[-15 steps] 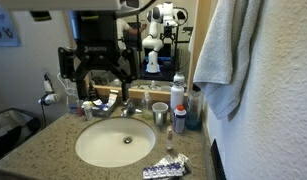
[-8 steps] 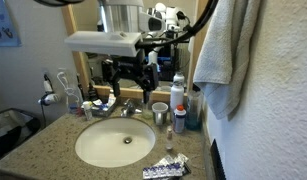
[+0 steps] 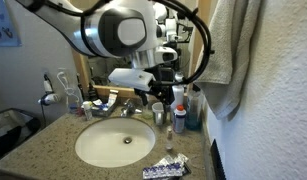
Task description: Move the spray bottle to the left side of the sink
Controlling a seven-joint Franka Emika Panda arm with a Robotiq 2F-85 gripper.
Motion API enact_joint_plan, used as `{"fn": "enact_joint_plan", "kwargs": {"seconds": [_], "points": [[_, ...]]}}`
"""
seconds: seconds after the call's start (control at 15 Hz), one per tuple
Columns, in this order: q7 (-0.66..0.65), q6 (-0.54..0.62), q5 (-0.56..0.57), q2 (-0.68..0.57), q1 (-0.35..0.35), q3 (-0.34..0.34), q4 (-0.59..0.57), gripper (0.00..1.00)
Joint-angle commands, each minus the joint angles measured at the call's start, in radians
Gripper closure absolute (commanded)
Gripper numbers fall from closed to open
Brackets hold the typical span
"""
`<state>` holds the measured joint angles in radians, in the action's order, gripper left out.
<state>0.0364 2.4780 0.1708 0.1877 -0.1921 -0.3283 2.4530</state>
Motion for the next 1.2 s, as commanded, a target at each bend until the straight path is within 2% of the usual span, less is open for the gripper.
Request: {"fn": "enact_joint_plan", "kwargs": {"seconds": [0.0,0.13,0.2,0.4,1.13], "points": [[-0.048,0.072,-0.046,-0.151,-0.032,0.025,-0.077,0.00],[-0.041,0.103,-0.100,-0.207,-0.034,0.023,-0.103,0.00],[-0.003,0.111,-0.167,-0.228,-0.034,0.022,-0.114,0.00],[0.020,0.109,-0.278,-0.281,-0.047,0.032,-0.153,0.00],[0.017,0.124,-0.382,-0.440,-0.108,0.059,-0.235,0.00]]}}
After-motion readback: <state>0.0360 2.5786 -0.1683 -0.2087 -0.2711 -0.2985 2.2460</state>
